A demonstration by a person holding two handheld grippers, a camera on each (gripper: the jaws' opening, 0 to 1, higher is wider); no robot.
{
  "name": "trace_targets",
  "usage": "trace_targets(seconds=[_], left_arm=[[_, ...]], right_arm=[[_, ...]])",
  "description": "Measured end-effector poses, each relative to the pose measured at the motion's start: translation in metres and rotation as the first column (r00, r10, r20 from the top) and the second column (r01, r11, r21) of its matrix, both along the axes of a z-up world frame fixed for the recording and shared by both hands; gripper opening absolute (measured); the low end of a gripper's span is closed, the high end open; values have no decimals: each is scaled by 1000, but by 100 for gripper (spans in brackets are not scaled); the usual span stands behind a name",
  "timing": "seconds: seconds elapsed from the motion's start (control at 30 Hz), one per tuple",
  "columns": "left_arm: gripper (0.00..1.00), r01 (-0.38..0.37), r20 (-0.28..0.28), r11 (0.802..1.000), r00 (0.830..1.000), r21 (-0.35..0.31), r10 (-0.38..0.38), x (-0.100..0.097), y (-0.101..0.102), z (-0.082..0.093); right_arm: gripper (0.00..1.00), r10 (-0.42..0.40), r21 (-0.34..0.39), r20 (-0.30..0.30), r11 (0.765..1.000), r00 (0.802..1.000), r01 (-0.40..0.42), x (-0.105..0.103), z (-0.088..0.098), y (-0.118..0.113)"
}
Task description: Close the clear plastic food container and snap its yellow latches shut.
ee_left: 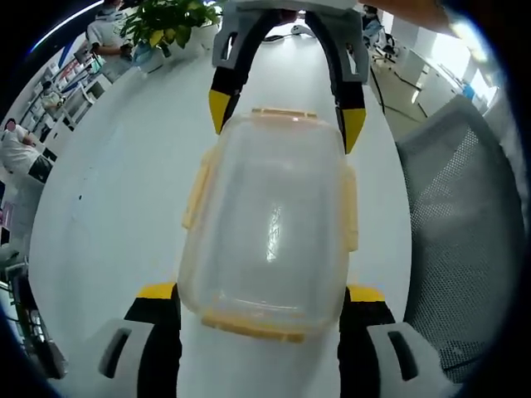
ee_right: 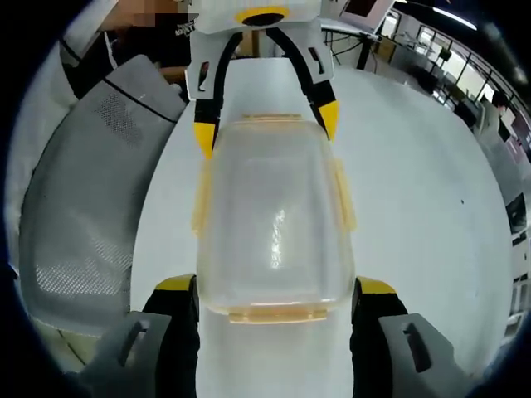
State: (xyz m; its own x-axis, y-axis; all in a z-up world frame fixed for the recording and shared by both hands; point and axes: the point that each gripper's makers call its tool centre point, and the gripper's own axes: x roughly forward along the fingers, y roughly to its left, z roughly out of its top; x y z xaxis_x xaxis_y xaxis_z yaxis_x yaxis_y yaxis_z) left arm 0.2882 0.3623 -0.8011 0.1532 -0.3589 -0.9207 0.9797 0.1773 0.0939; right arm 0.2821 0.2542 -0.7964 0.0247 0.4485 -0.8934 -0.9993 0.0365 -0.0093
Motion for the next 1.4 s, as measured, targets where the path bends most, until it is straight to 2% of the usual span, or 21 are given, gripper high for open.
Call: trace_targets(seconds=[0.27,0.77,1.4], left_arm=[[76,-3,-3,1000,1000,-1,3,1,6,-1],[78,-4,-26,1000,1000,-13,3,2,4,-5],[78,-6,-18,1000,1000,-6,6,24,9,-6]], right_arm=[[72,0,-2,-2,1000,1000,0,0,-1,6],[73,10,-10,-26,1000,1000,-10,1,-4,5],[73,11,-14,-25,1000,1000,-11,22,-5,10]])
